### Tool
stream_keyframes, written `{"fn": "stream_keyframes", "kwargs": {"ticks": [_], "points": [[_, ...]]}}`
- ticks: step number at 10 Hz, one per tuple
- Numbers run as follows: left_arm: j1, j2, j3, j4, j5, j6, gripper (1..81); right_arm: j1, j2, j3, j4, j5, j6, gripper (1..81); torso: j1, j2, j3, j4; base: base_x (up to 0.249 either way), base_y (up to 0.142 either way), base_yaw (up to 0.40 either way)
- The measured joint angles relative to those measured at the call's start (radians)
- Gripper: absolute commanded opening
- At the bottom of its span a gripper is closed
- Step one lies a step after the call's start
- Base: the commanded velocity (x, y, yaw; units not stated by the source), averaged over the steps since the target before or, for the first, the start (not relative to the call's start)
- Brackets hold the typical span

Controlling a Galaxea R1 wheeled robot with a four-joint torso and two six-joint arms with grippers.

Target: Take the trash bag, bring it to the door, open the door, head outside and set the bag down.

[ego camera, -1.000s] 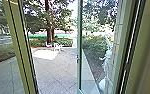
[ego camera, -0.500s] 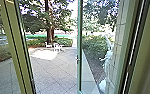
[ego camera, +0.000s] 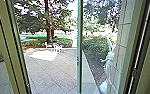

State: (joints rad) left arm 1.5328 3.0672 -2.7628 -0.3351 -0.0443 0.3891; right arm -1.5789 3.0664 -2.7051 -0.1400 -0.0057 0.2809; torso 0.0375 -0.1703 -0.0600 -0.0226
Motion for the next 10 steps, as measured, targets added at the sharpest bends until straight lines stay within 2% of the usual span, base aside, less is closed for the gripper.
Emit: {"fn": "stream_keyframes", "kwargs": {"ticks": [10], "points": [[0.012, -0.001, 0.0, 0.0, 0.004, 0.001, 1.0, -0.011, 0.0, -0.001, -0.003, -0.003, 0.003, 81.1, -0.003, -0.001, 0.0, 0.0, 0.123, 0.0, 0.0]]}}
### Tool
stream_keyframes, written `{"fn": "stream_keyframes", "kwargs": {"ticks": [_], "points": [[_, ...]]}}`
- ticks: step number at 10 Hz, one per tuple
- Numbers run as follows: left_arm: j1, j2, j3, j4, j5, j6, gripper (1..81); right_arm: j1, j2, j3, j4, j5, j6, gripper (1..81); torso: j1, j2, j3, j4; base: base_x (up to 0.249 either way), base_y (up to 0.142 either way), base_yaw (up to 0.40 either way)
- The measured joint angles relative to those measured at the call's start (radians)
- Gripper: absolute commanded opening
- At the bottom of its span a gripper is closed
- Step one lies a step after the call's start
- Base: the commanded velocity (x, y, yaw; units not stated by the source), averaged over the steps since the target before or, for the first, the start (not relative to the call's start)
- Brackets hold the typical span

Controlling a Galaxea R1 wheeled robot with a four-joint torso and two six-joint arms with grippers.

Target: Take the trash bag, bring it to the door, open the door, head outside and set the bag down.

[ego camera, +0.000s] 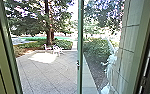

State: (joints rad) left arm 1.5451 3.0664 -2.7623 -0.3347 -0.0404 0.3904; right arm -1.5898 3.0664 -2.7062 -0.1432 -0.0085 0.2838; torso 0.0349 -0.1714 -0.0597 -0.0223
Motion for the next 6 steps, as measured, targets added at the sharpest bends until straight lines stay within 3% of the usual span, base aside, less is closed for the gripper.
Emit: {"fn": "stream_keyframes", "kwargs": {"ticks": [6], "points": [[-0.004, 0.006, 0.006, 0.0, 0.001, 0.0, 1.0, 0.005, -0.008, -0.007, 0.0, -0.003, -0.002, 81.1, 0.0, 0.0, 0.0, 0.0, 0.117, 0.0, 0.0]]}}
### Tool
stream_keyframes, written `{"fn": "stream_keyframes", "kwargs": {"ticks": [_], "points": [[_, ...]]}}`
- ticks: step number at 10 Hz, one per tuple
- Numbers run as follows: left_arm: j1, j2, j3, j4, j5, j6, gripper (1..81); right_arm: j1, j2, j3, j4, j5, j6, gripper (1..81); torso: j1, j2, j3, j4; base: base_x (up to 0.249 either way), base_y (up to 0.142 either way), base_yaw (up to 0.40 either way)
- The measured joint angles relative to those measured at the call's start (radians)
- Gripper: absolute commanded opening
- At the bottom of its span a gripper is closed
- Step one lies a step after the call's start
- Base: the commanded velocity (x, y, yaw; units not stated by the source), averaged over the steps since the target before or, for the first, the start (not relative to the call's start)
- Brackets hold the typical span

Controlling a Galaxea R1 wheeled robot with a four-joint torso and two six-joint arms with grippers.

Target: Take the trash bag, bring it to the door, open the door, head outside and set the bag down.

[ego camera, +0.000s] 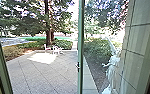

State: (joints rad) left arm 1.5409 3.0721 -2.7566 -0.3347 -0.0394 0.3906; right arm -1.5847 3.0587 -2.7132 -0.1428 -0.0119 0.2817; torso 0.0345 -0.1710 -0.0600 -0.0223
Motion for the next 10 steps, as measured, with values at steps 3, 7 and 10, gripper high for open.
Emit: {"fn": "stream_keyframes", "kwargs": {"ticks": [3, 7, 10], "points": [[-0.003, -0.002, 0.0, 0.0, 0.0, 0.0, 1.0, -0.002, 0.007, 0.0, -0.001, 0.0, 0.0, 81.1, -0.002, -0.001, 0.0, 0.0, 0.112, 0.0, 0.0], [-0.026, -0.005, -0.007, 0.0, -0.011, 0.0, 1.0, 0.017, 0.016, 0.008, 0.0, 0.011, 0.003, 81.1, 0.0, 0.0, 0.0, 0.0, 0.112, 0.0, 0.0], [0.005, -0.005, -0.008, 0.0, -0.001, 0.0, 1.0, -0.008, 0.008, 0.009, -0.001, -0.003, -0.001, 81.1, -0.002, 0.0, 0.0, 0.0, 0.112, 0.0, 0.0]]}}
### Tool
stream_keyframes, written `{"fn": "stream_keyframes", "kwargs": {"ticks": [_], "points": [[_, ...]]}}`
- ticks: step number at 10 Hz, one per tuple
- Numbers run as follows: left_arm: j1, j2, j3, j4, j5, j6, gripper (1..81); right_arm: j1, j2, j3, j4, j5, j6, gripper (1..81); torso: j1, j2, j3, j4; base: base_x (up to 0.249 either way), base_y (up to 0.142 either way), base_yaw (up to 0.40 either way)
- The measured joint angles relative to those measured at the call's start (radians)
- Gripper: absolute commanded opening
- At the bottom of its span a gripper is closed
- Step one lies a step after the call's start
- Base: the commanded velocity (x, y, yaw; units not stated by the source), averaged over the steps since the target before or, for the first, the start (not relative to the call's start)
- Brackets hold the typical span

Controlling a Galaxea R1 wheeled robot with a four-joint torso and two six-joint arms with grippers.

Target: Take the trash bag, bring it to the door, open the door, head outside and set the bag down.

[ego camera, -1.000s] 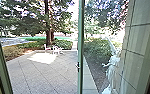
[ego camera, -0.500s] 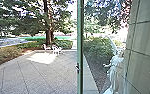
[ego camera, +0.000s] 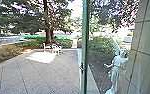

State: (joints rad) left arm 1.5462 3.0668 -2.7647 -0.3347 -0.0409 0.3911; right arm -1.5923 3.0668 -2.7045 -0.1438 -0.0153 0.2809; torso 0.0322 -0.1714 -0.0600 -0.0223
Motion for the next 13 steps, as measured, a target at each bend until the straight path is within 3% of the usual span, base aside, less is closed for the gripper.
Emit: {"fn": "stream_keyframes", "kwargs": {"ticks": [13], "points": [[-0.014, 0.002, 0.002, 0.0, -0.004, 0.0, 1.0, 0.016, -0.001, -0.001, 0.0, 0.008, 0.0, 81.1, 0.0, 0.0, 0.0, 0.0, 0.112, 0.0, 0.0]]}}
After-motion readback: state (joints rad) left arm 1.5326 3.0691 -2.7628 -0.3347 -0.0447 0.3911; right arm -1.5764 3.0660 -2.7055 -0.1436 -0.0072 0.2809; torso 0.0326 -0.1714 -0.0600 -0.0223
